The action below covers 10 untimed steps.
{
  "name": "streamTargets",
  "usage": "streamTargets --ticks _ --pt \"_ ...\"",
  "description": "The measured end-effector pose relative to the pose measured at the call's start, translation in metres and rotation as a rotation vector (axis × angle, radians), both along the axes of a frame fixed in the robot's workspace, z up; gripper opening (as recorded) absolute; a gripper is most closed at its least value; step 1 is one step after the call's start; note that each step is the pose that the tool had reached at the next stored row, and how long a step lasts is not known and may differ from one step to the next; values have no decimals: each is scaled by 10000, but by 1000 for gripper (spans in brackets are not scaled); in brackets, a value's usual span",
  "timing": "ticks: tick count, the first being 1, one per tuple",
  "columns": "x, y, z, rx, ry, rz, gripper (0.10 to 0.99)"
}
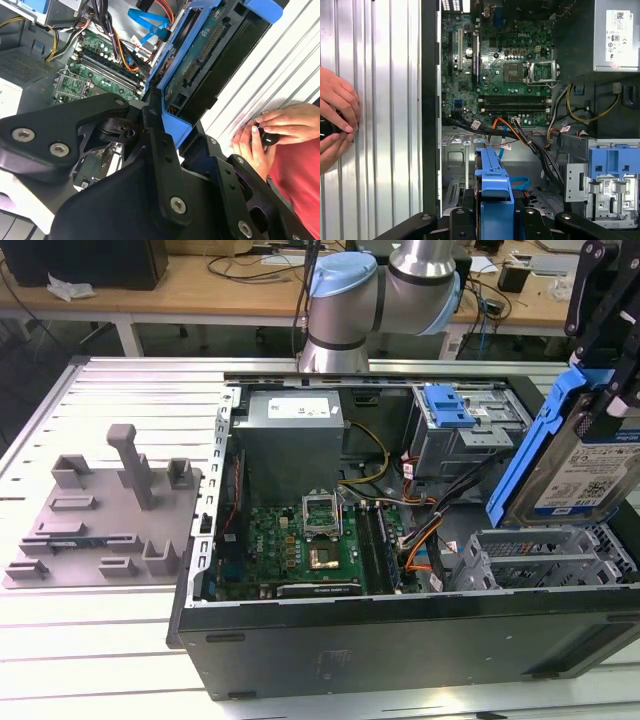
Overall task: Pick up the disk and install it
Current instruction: 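Insert the disk into the insertion slot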
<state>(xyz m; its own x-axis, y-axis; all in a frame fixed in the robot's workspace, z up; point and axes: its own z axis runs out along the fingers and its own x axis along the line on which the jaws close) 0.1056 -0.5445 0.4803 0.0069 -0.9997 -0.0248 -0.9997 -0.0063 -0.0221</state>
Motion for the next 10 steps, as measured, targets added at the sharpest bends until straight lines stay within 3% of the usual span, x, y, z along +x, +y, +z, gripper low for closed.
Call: streamTargets --ticks 10 --pt "0 0 -56 -1 0 0 369"
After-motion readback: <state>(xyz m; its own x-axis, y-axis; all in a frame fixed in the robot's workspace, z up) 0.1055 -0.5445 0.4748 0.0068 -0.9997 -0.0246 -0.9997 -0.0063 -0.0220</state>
